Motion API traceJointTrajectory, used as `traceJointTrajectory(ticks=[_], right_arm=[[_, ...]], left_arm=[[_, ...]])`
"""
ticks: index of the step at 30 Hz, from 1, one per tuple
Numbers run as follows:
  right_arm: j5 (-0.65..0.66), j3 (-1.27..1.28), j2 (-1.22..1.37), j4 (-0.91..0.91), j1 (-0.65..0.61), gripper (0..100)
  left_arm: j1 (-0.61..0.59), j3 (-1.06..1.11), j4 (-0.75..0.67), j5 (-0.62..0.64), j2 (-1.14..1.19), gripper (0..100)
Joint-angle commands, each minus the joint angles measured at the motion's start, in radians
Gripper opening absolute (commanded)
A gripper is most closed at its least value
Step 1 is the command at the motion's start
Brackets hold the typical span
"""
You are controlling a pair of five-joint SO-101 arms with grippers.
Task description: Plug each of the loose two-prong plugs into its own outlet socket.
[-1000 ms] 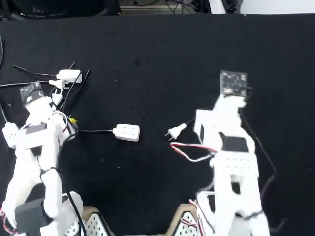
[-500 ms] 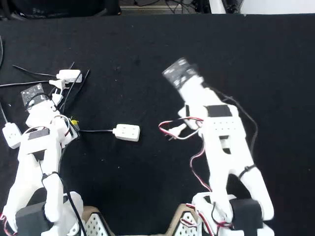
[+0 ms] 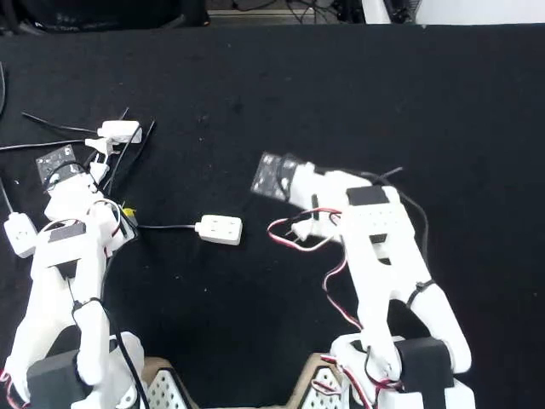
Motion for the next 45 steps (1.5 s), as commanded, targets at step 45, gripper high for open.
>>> traceJointTrajectory(ticks=[45], right_arm=[[0.462,-0.338,0.530,0.253,-0.080,20.8]], left_arm=[[0.010,-0.010,-0.015,-0.002,-0.028,22]])
